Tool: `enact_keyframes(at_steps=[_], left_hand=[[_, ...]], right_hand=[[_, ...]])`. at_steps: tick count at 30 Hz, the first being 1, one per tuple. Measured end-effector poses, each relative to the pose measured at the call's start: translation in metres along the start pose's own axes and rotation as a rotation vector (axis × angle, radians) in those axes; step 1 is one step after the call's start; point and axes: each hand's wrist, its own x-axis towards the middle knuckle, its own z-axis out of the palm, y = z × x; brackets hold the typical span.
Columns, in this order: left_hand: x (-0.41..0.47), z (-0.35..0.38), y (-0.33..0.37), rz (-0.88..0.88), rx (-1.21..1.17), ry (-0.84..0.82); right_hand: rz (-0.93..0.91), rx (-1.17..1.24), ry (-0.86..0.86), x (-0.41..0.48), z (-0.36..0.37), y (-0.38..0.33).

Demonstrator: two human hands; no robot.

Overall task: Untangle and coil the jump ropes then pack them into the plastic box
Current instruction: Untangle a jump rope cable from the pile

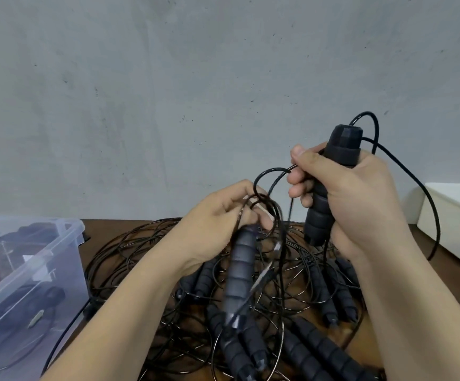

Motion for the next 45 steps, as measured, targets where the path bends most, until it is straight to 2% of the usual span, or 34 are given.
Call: enact_keyframes(at_steps=[3,8,14,18,21,26,29,31,34,41,45], left_hand=[[0.002,-0.001,-0.002,-0.036,-0.089,0.082],[0.007,-0.005,-0.006,-0.132,-0.121,0.165],[0.013,-0.018,-0.011,-0.222,-0.291,0.476],[0.016,-0.024,-0.01,-0.276,-0.461,0.578],[0.014,-0.025,0.0,-0.276,-0.719,0.493],[0.013,-0.021,0.004,-0.243,-0.809,0.477],[0.013,-0.023,0.004,-0.239,-0.966,0.371],[0.012,-0.022,0.005,-0.215,-0.968,0.302],[0.011,-0.018,0.01,-0.16,-0.971,0.286],[0.0,-0.017,0.012,-0.064,-0.735,0.078],[0.002,-0.021,0.013,-0.095,-0.665,0.071]], right_hand=[[0.01,-0.027,-0.026,0.0,0.001,0.002],[-0.016,0.013,0.038,0.001,0.001,0.002],[-0.039,-0.009,0.051,0.001,-0.004,-0.001],[-0.032,-0.035,0.043,0.0,-0.002,0.001],[-0.029,-0.069,0.042,0.001,-0.002,0.002],[-0.023,-0.144,-0.01,-0.001,-0.001,0.002],[-0.011,-0.175,-0.06,-0.002,0.001,0.002],[-0.002,-0.173,-0.067,-0.002,0.001,0.002],[0.005,-0.17,-0.062,-0.001,0.0,0.001],[-0.022,-0.177,-0.031,-0.001,0.0,0.002],[-0.045,-0.149,0.027,0.001,-0.004,0.0]])
